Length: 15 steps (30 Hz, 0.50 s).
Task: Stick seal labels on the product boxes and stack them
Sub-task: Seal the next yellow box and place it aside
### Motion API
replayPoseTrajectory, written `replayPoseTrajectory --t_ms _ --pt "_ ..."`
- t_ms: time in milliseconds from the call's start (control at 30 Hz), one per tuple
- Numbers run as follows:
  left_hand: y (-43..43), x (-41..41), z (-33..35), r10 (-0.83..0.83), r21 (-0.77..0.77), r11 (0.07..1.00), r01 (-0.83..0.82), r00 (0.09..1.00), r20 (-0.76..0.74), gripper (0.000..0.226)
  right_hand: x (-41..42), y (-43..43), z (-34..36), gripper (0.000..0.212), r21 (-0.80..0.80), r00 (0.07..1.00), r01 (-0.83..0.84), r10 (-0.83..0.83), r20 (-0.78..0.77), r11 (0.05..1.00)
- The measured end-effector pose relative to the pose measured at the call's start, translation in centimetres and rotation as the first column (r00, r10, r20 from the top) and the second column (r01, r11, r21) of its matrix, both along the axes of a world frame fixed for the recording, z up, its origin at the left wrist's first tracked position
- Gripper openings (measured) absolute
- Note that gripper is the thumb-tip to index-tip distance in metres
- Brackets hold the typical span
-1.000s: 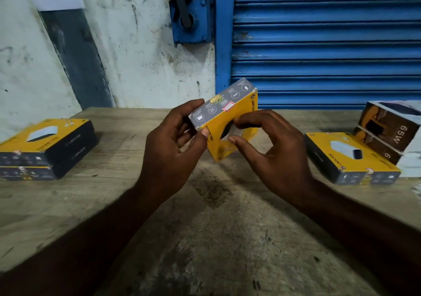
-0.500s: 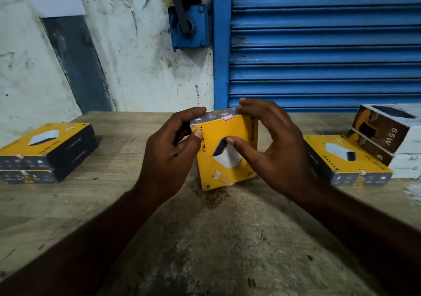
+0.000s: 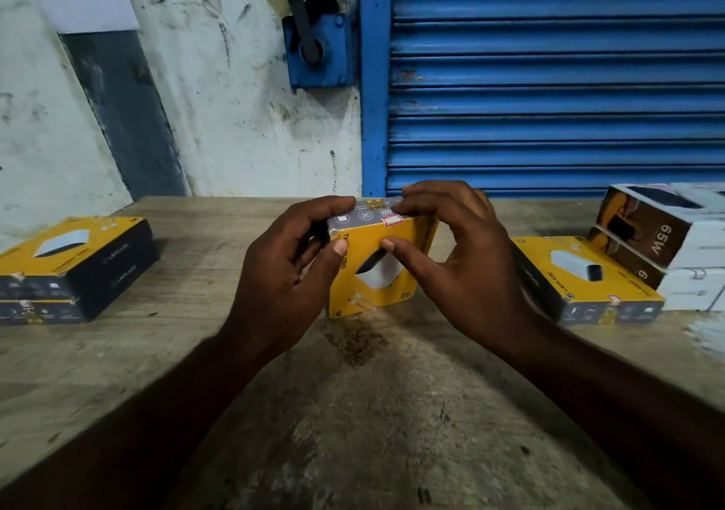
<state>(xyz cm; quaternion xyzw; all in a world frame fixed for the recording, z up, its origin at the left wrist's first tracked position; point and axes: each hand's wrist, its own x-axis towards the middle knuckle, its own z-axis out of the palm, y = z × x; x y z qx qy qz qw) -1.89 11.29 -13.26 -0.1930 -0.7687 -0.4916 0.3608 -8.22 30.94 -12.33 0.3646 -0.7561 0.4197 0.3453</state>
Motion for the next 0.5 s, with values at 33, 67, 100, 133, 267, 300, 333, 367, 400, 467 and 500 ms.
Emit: replayPoseTrajectory --t_ms 33,67,100,133,267,300,333,367,400,467,500 --pt "-0.02 -0.01 -0.02 0.004 -0.008 1.000 -0.004 1.000 -0.002 0.036 0.11 -0.01 0.07 0.032 -0.001 1.000 0.001 -0.001 0.007 1.000" --pt "-0.04 -0.01 -0.02 0.006 -0.015 1.000 -0.006 1.000 -0.004 0.036 0.23 -0.04 0.13 0.031 -0.003 1.000 0.001 -0.001 0.014 1.000" --pt "-0.04 0.00 -0.03 0.007 -0.020 1.000 -0.007 1.000 -0.006 0.036 0.33 -0.08 0.17 0.030 -0.006 1.000 0.000 0.000 0.019 1.000" --pt "-0.02 0.01 -0.02 0.007 -0.024 1.000 -0.008 1.000 -0.008 0.036 0.43 -0.10 0.22 0.029 -0.009 1.000 0.000 0.000 0.025 1.000" --pt "0.03 0.06 0.07 0.013 -0.040 0.999 -0.013 1.000 -0.018 0.036 0.77 -0.26 0.39 0.028 -0.024 0.998 -0.002 0.003 0.058 1.000" --pt "0.02 0.07 0.09 0.015 -0.046 0.999 -0.016 1.000 -0.022 0.036 0.78 -0.31 0.42 0.028 -0.031 0.998 -0.003 0.005 0.064 1.000" --pt "0.02 0.08 0.09 0.019 -0.054 0.998 -0.020 0.999 -0.026 0.036 0.79 -0.35 0.44 0.029 -0.035 0.998 -0.002 0.005 0.068 0.999" --pt "0.01 0.07 0.07 0.023 -0.065 0.998 -0.025 0.999 -0.032 0.036 0.81 -0.36 0.48 0.029 -0.034 0.998 0.002 0.001 0.071 0.999" --pt "0.01 0.06 0.05 0.027 -0.078 0.997 -0.030 0.999 -0.038 0.036 0.81 -0.38 0.47 0.030 -0.032 0.997 0.009 -0.006 0.072 0.999" --pt "0.02 0.00 0.01 0.033 -0.097 0.995 -0.038 0.998 -0.050 0.036 0.90 -0.39 0.48 0.034 -0.026 0.997 0.021 -0.019 0.073 0.999" --pt "0.02 -0.04 -0.02 0.031 -0.099 0.994 -0.036 0.998 -0.055 0.037 0.96 -0.39 0.48 0.035 -0.017 0.997 0.026 -0.024 0.067 1.000"
